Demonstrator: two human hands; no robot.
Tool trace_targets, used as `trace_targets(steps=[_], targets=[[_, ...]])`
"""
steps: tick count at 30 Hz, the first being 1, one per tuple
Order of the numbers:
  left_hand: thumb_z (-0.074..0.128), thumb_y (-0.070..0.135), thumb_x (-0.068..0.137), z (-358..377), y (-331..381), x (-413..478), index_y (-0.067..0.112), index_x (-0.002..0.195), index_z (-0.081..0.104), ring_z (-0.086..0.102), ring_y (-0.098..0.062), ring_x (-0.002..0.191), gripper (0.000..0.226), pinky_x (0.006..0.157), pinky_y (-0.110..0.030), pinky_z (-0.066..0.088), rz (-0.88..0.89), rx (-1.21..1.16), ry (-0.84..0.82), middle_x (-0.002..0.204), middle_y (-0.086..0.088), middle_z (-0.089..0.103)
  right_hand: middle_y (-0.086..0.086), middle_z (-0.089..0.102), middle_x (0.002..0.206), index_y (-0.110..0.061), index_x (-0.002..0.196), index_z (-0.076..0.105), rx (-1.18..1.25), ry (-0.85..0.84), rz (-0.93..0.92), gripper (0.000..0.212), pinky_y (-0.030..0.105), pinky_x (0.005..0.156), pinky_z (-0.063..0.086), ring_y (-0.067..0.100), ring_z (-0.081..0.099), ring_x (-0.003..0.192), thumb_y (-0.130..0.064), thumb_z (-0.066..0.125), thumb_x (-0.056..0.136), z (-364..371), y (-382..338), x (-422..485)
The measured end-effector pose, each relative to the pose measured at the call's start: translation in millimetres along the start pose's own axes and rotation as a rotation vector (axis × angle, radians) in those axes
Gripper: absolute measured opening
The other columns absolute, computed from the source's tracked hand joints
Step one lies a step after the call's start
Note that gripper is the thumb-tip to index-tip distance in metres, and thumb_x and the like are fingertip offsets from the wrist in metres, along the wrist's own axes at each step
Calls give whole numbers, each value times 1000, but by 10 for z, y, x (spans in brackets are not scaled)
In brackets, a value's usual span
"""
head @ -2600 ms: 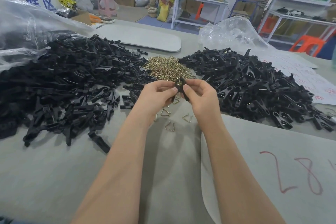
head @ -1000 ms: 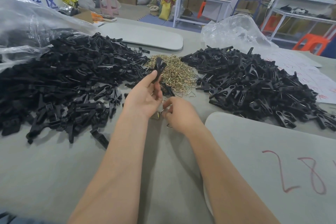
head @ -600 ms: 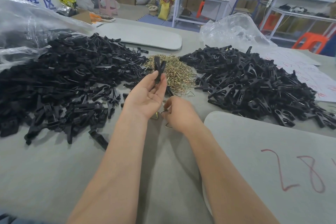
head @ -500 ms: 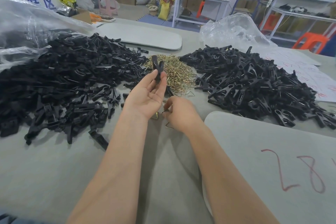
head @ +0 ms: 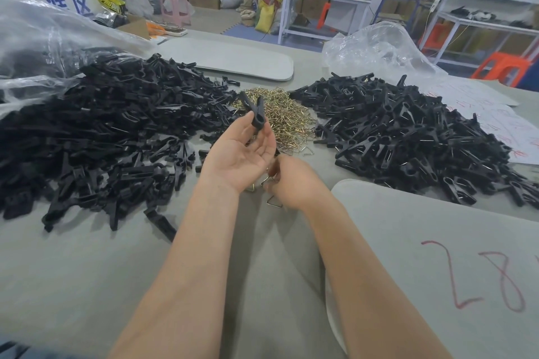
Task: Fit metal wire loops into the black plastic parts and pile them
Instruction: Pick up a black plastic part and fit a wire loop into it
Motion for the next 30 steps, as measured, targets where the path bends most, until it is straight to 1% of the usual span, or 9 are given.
trace_targets(steps=[4, 7, 9, 12, 14, 18, 21, 25, 30], targets=[[66, 9, 82, -49, 98, 9, 1, 86, 65, 65, -15, 69, 8, 73, -25, 58, 103, 138, 57, 75, -9, 66, 5, 57, 96, -12, 106, 49, 77, 24, -4, 21, 25, 67, 31, 24, 55, 98, -14, 59, 87, -15, 41, 19], [69, 13, 85, -53, 406, -60, 11, 93, 62, 64, -11, 78, 11, 77, -23, 56, 433, 812, 235, 85, -2, 67, -2, 57, 85, -16, 116, 56, 208, 194, 1, 26, 20, 67, 32, 17, 55, 85, -13, 57, 90, -263, 169, -1], [71, 19, 83, 127, 496, -172, 21, 89, 60, 63, -10, 82, 13, 78, -24, 51, 667, 1332, 319, 87, 6, 65, -2, 61, 75, -12, 113, 65, 402, 398, 12, 24, 22, 75, 45, 15, 59, 73, -11, 60, 90, -557, 317, -70], [69, 16, 83, 360, 234, -150, 20, 91, 59, 62, -16, 87, 14, 82, -33, 51, 737, 1702, 151, 90, 3, 65, 3, 66, 72, -5, 98, 67, 933, 522, 35, 12, 20, 62, 56, 9, 65, 58, -3, 58, 91, -739, 536, -159], [68, 15, 84, 421, 74, -121, 16, 95, 60, 60, -20, 89, 14, 85, -40, 50, 742, 1822, 43, 97, 0, 63, 4, 67, 73, -8, 91, 66, 1073, 549, 70, 7, 16, 58, 53, 6, 65, 57, -6, 59, 91, -769, 633, -182], [66, 16, 86, 468, 14, -139, 16, 99, 60, 56, -19, 88, 15, 84, -41, 49, 791, 1932, -5, 97, 4, 56, -8, 62, 65, -11, 89, 69, 999, 602, 136, 6, 9, 56, 45, -5, 55, 54, -16, 65, 88, -806, 744, -204], [66, 17, 86, 490, -6, -153, 15, 102, 61, 56, -20, 89, 17, 85, -41, 48, 796, 1958, -14, 96, 6, 53, -6, 57, 62, -7, 91, 70, 968, 560, 139, 8, 12, 55, 42, -4, 48, 48, -14, 67, 87, -758, 707, -179], [65, 17, 87, 507, -9, -168, 15, 103, 60, 56, -20, 90, 17, 85, -40, 48, 798, 1977, -10, 97, 6, 52, -5, 60, 63, -15, 76, 68, 865, 543, 175, 10, 20, 63, 45, 3, 52, 56, -19, 68, 85, -750, 709, -185], [64, 15, 87, 505, -19, -170, 14, 102, 61, 56, -20, 90, 16, 86, -41, 48, 791, 1980, -22, 99, 3, 55, -10, 58, 62, -19, 68, 66, 812, 490, 193, 16, 15, 57, 39, 1, 51, 60, -22, 70, 84, -728, 700, -182]])
Point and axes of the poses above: each hand's wrist, its own x-axis towards the middle knuckle, its own z-axis out of the palm, y = z × x, the point moved 10 cm from there along x, towards the middle knuckle
